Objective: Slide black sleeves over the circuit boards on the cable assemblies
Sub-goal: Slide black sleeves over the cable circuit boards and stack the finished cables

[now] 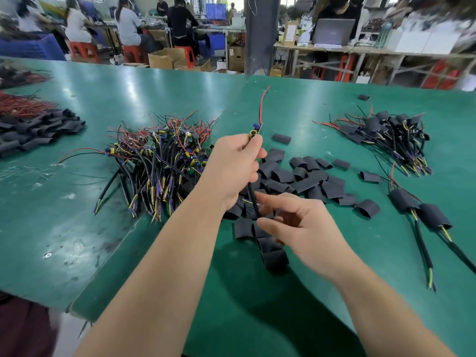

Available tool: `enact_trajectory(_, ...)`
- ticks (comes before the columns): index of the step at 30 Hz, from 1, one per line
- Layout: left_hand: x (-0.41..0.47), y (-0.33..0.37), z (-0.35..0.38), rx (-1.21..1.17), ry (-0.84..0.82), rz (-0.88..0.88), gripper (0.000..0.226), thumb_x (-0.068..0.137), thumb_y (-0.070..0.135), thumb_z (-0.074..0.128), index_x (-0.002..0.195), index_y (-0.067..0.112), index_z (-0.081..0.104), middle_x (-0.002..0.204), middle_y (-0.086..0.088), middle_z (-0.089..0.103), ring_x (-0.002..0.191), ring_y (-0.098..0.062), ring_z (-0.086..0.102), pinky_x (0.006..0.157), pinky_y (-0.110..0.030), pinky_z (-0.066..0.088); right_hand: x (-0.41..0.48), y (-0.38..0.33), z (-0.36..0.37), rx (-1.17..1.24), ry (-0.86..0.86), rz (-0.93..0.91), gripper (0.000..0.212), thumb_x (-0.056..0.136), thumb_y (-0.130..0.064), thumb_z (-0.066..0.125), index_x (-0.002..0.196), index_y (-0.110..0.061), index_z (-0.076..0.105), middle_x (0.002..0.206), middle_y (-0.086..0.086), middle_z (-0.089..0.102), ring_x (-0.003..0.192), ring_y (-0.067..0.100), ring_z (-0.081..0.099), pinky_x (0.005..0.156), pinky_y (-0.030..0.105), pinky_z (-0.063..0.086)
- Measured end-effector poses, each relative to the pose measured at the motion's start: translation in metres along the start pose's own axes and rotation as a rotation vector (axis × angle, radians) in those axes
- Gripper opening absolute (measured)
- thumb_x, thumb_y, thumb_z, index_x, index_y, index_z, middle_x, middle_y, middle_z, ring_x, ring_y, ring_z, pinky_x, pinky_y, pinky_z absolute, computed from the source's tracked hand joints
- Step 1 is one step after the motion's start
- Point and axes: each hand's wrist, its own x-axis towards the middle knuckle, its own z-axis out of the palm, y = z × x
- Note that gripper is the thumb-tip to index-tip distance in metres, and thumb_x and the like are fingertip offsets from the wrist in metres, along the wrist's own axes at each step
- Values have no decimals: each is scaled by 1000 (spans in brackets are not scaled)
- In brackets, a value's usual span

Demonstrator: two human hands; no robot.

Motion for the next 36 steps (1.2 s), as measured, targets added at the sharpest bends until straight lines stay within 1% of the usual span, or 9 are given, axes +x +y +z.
enact_trajectory(6,-1,5,-14,420,-86,209,26,102,16,40,89,12,62,50,16,47,49,-12,31,50,-22,31,20,16,-47,-516,217,168,21,87,-10,62,88,-28,74,59,-16,64,46,2,49,43,6,35)
enact_trajectory(10,1,-5,-10,844,-67,483,38,95,12,55,131,1,54,85,-8,65,72,-20,53,70,-30,38,52,39,-66,-717,329,319,28,94,-15,51,118,-9,64,102,10,67,89,24,58,74,24,42)
enact_trajectory(13,-2,-23,-5,826,-82,560,40,86,10,67,124,1,61,86,-17,68,81,-30,57,78,-39,41,70,51,-65,-795,310,429,43,95,-34,55,121,-1,56,117,19,59,111,34,52,88,36,41)
enact_trajectory(16,-4,-46,-7,835,-75,529,37,82,14,72,119,10,67,93,-9,73,82,-27,57,80,-31,41,79,59,-59,-829,380,456,44,84,-44,68,104,-6,62,106,12,64,102,33,57,84,38,46)
enact_trajectory(20,-5,-59,-12,709,-17,386,37,78,13,77,113,23,70,78,15,62,77,-3,55,74,-3,36,85,61,-50,-600,485,388,33,73,-27,81,94,-18,57,90,0,63,82,19,56,66,23,43)
enact_trajectory(22,-6,-61,-13,635,-15,345,37,78,11,77,111,26,70,77,23,59,75,6,56,72,-2,37,87,60,-44,-497,517,263,27,73,-13,79,81,-18,53,73,-5,57,66,12,50,52,10,34)
enact_trajectory(25,-9,-62,-16,558,-8,320,38,80,12,75,112,32,69,73,19,60,70,1,53,69,-6,37,88,59,-34,-521,429,178,20,71,-6,70,69,-15,52,62,-2,55,59,17,49,50,13,35)
enact_trajectory(30,-11,-60,-21,525,-54,283,42,82,9,73,112,37,65,76,35,63,83,-9,58,78,-9,40,80,59,-29,-453,234,152,32,69,-8,73,72,-26,46,65,-4,56,54,12,42,48,13,35)
enact_trajectory(36,-10,-60,-27,468,-62,238,39,84,10,71,112,36,66,95,17,68,93,-10,62,83,-17,44,62,47,-48,-338,261,100,30,69,-20,85,93,-22,67,81,-8,67,64,2,56,66,16,47)
